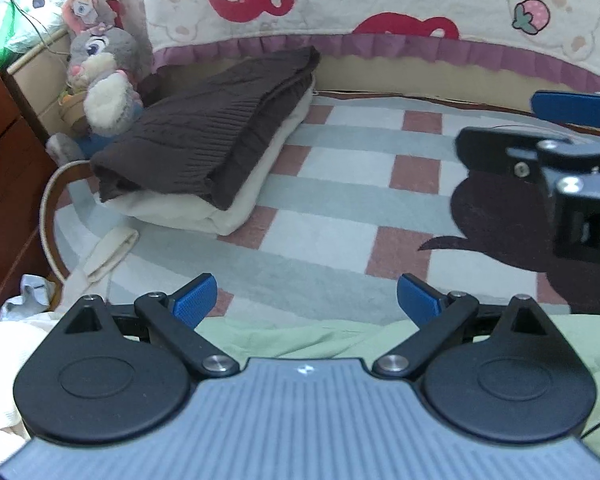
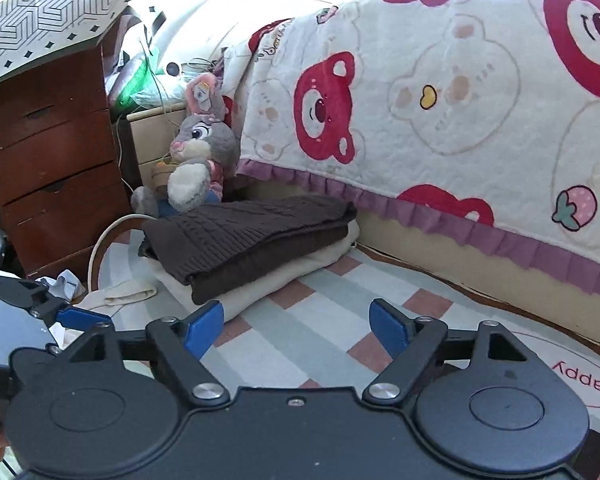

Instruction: Fold clothes

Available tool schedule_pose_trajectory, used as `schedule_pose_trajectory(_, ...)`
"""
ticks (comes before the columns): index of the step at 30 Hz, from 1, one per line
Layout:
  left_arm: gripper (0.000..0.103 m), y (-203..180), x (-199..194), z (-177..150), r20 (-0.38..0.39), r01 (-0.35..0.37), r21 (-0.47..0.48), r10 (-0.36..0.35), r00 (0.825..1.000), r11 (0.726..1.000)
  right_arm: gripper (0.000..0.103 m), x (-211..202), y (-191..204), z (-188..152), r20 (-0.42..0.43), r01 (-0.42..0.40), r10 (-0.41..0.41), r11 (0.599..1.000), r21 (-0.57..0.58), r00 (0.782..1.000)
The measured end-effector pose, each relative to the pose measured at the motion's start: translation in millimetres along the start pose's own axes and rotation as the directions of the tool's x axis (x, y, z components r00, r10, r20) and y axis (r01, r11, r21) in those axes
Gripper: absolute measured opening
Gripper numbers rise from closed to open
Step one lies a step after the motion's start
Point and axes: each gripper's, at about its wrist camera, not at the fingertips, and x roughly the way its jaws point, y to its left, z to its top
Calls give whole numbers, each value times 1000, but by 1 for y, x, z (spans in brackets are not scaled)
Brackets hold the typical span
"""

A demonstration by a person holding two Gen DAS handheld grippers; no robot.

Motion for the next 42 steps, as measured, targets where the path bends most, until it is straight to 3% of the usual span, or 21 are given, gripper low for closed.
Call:
schedule_pose_trajectory(3, 98, -2, -1, 0, 6, 26, 5, -26, 1000, 1000, 88, 1, 0, -2, 5, 16, -16, 1000, 4, 1000)
schedule_pose_trajectory(10, 98, -7, -6, 0, 16, 16, 29, -16, 1000, 999, 91, -2, -1, -4, 23, 30, -30, 1000, -3, 999)
schedule_pose_trajectory(17, 98, -3, -8, 1, 36, 12, 9, -13, 999, 1000, 94, -2, -14, -9, 60, -25, 20, 996, 83, 998)
schedule_pose_trajectory(33, 103, 6, -5, -1, 35, 9, -56, -7, 999, 998, 94, 1, 7, -10, 53, 15, -14, 999, -29, 998)
schedule_pose_trajectory(42, 103, 8, -4, -2, 23, 12, -61, -10, 1000, 998, 94, 2, 5, -10, 36, 25, -24, 1000, -12, 999)
